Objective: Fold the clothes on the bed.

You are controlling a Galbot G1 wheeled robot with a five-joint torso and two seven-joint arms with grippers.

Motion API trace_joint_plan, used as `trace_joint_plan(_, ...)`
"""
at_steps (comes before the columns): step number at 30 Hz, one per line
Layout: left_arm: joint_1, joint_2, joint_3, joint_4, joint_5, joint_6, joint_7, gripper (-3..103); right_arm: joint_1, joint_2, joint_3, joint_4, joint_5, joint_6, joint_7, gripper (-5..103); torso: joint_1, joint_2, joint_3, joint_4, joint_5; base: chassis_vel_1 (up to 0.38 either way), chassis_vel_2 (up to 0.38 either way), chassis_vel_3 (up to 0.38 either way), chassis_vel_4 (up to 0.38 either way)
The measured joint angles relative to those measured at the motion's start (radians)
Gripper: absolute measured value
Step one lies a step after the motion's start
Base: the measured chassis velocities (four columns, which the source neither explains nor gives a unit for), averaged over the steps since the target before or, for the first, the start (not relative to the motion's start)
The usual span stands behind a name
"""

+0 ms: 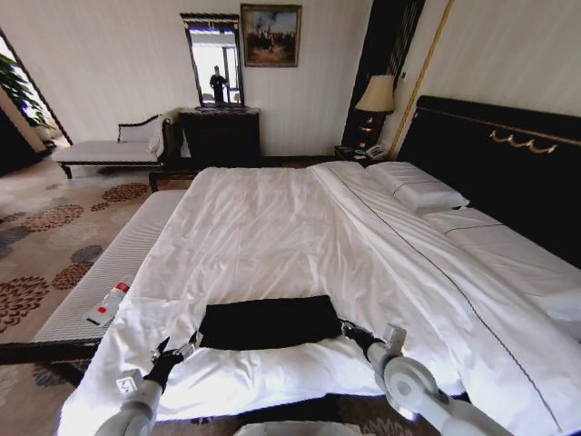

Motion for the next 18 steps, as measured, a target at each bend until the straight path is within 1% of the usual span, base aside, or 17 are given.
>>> trace_joint_plan(1, -0.01, -0.001, 0.009, 0.014, -0.058, -0.002, 0.006, 100, 0.004, 0.0, 0.002, 0.0, 0.002, 0.001, 0.0, 41, 0.0, 0.0, 0.0, -0.0001, 0.0, 0.0, 0.0, 0.0, 0.0)
trace_joint_plan(2, -0.017, -0.002, 0.014, 0.019, -0.087, -0.002, 0.008, 100, 0.006, 0.001, 0.002, 0.0, 0.003, 0.001, 0.0, 47, 0.0, 0.0, 0.0, -0.0001, 0.0, 0.0, 0.0, 0.0, 0.0)
trace_joint_plan(3, -0.029, -0.007, 0.021, 0.024, -0.136, -0.002, 0.011, 100, 0.008, 0.003, 0.001, -0.002, 0.003, 0.001, 0.0, 52, 0.0, 0.0, 0.0, -0.0003, -0.0001, 0.0, 0.0, 0.0, 0.0)
trace_joint_plan(4, -0.029, -0.007, 0.021, 0.024, -0.136, -0.002, 0.011, 100, 0.008, 0.003, 0.001, -0.002, 0.003, 0.001, 0.0, 52, 0.0, 0.0, 0.0, -0.0003, -0.0001, 0.0, 0.0, 0.0, 0.0)
trace_joint_plan(5, -0.049, -0.017, 0.034, 0.025, -0.215, 0.001, 0.014, 100, 0.01, 0.007, -0.006, -0.008, 0.002, 0.001, 0.001, 57, 0.0, 0.0, 0.0, -0.0003, 0.0001, 0.0, 0.0, 0.0, 0.0)
trace_joint_plan(6, -0.059, -0.023, 0.042, 0.021, -0.25, 0.006, 0.014, 100, 0.01, 0.009, -0.01, -0.012, 0.001, 0.001, 0.001, 63, 0.0, 0.0, 0.0, -0.0003, 0.0, 0.0, 0.0, 0.0, 0.0)
trace_joint_plan(7, -0.078, -0.031, 0.058, 0.007, -0.304, 0.016, 0.011, 100, 0.012, 0.013, -0.018, -0.018, -0.001, 0.001, 0.001, 68, 0.0, 0.0, 0.0, -0.0003, 0.0001, 0.0, 0.0, 0.0, 0.0)
trace_joint_plan(8, -0.078, -0.031, 0.058, 0.007, -0.304, 0.016, 0.011, 100, 0.012, 0.013, -0.018, -0.018, -0.001, 0.001, 0.001, 68, 0.0, 0.0, 0.0, -0.0003, 0.0001, 0.0, 0.0, 0.0, 0.0)
trace_joint_plan(10, -0.102, -0.037, 0.082, -0.009, -0.328, 0.029, -0.001, 100, 0.014, 0.018, -0.028, -0.027, -0.002, 0.001, 0.0, 79, 0.0, 0.0, 0.0, -0.0004, 0.0002, 0.0, 0.0, 0.0, 0.0)
trace_joint_plan(11, -0.106, -0.037, 0.086, -0.012, -0.329, 0.031, -0.003, 100, 0.014, 0.018, -0.029, -0.028, -0.002, 0.0, 0.0, 79, 0.0, 0.0, 0.0, -0.0003, 0.0001, 0.0, 0.0, 0.0, 0.0)
trace_joint_plan(12, -0.121, -0.037, 0.098, -0.026, -0.33, 0.04, -0.009, 100, 0.014, 0.018, -0.03, -0.032, -0.002, 0.0, 0.0, 85, 0.0, 0.0, 0.0, -0.0004, 0.0001, 0.0, 0.0, 0.0, 0.0)
trace_joint_plan(13, -0.121, -0.037, 0.098, -0.026, -0.33, 0.04, -0.009, 100, 0.014, 0.018, -0.03, -0.032, -0.002, 0.0, 0.0, 85, 0.0, 0.0, 0.0, -0.0004, 0.0001, 0.0, 0.0, 0.0, 0.0)
trace_joint_plan(15, -0.132, -0.036, 0.106, -0.046, -0.332, 0.05, -0.012, 100, 0.012, 0.016, -0.03, -0.036, -0.002, 0.0, -0.001, 95, 0.0, 0.0, 0.0, -0.0003, 0.0002, 0.0, 0.0, 0.0, 0.0)
trace_joint_plan(16, -0.136, -0.036, 0.107, -0.047, -0.332, 0.051, -0.012, 100, 0.012, 0.016, -0.03, -0.037, -0.002, 0.0, -0.001, 95, 0.0, 0.0, 0.0, -0.0002, 0.0002, 0.0, 0.0, 0.0, 0.0)
trace_joint_plan(18, -0.166, -0.035, 0.116, -0.037, -0.332, 0.057, -0.02, 100, 0.008, 0.014, -0.028, -0.043, -0.003, 0.0, -0.001, 100, 0.0, 0.0, 0.0, -0.0004, 0.0003, 0.0, 0.0, 0.0, 0.0)
